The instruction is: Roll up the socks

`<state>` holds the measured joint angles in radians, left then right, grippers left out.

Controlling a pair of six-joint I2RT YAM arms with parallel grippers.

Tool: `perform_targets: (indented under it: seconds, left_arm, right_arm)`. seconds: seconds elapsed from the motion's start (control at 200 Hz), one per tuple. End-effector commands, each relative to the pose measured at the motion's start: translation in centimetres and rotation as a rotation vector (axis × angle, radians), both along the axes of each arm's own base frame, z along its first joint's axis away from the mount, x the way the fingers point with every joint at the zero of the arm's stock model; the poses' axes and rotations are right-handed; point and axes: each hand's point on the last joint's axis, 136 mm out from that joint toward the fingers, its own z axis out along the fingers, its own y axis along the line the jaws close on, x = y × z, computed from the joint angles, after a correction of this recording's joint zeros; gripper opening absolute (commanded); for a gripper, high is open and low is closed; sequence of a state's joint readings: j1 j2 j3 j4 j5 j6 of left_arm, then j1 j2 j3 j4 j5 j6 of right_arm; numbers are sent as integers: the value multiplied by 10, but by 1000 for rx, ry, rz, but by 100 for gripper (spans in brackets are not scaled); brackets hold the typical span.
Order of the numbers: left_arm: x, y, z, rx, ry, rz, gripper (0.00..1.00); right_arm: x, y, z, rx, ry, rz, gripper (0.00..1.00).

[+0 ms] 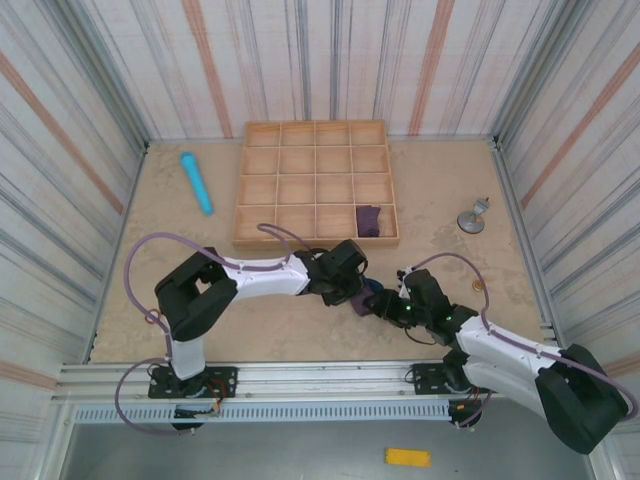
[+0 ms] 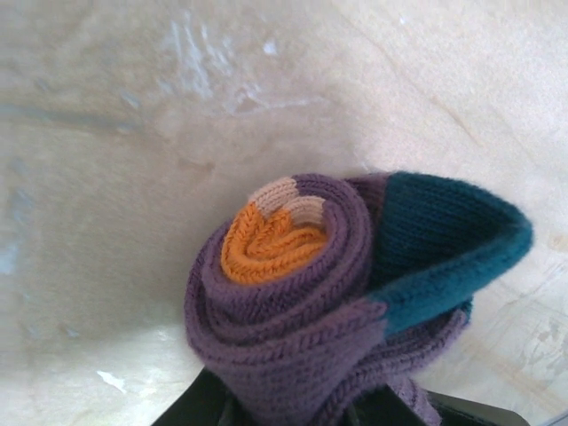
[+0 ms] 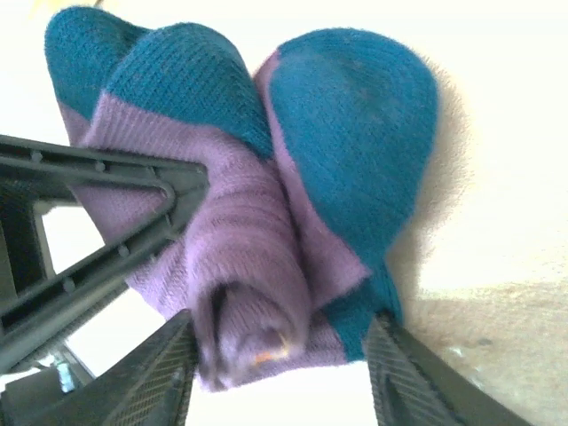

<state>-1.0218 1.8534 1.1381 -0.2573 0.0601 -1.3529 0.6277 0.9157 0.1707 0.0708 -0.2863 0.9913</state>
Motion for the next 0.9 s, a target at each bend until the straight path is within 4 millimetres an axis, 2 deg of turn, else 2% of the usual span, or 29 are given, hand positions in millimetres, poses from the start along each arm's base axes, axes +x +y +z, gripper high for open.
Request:
perform_targets:
  seconds: [0.0, 0.095, 0.255, 0.426, 0.461, 0.646, 0.897]
  left_arm:
    - [-9, 66, -27, 268, 63, -2, 0]
    - [-7, 79, -21, 317, 77, -30, 0]
    - [-5, 96, -13, 354, 89, -38, 0]
    - [-6, 100, -10, 377, 134, -67, 0]
    - [-6, 101, -10, 379, 149, -71, 0]
    - [-9, 103, -14, 381, 211, -64, 0]
    - [-8, 100, -18, 345, 241, -28, 0]
  right_arm:
    - [-13, -9, -9, -117, 15, 94, 62]
    - [-5, 1, 8, -121, -66, 157, 70]
    - [5, 18, 29, -228, -281, 270, 73]
    - [11, 37, 33, -349, -535, 367, 74]
    - [10, 41, 27, -385, -575, 399, 74]
    - [4, 70, 39, -517, -884, 485, 74]
    - [4, 102, 43, -542, -1039, 542, 70]
